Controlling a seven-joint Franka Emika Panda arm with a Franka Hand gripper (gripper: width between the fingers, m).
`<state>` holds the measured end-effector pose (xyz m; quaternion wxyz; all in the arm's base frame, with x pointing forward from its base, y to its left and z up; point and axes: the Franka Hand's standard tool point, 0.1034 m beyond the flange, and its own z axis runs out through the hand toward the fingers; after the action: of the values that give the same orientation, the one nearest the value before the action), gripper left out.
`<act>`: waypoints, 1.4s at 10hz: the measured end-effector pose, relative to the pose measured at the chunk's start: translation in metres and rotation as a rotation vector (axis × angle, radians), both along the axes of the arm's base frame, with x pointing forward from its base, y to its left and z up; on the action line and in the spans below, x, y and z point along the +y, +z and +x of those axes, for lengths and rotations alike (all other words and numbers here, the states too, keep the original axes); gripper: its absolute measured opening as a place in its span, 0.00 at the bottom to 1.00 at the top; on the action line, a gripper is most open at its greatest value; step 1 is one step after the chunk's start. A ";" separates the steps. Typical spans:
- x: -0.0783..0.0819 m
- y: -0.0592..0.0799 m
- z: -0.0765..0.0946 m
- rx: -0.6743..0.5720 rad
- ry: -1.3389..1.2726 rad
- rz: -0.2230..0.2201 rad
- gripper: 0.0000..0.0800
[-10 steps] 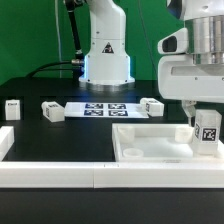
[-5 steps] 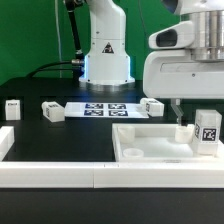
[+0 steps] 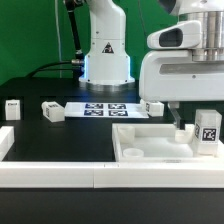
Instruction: Assemble square table
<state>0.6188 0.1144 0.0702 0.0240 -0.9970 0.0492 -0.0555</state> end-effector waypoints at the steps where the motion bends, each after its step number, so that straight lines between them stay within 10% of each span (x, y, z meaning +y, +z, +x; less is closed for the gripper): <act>1: 0.000 0.000 0.000 0.002 -0.034 0.004 0.55; 2: 0.001 0.000 0.000 0.005 -0.114 0.015 0.36; 7: 0.003 0.000 -0.001 0.027 -0.637 0.069 0.36; 12: 0.007 -0.001 0.005 0.097 -1.450 0.239 0.36; 14: 0.016 -0.003 -0.003 0.094 -1.200 0.160 0.48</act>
Offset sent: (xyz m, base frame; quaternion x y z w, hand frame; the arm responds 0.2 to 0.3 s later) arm 0.0000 0.0000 0.0000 0.0000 0.0000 0.1938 0.9810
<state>0.6157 0.1309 0.0668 0.0612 -0.7918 0.6077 -0.0112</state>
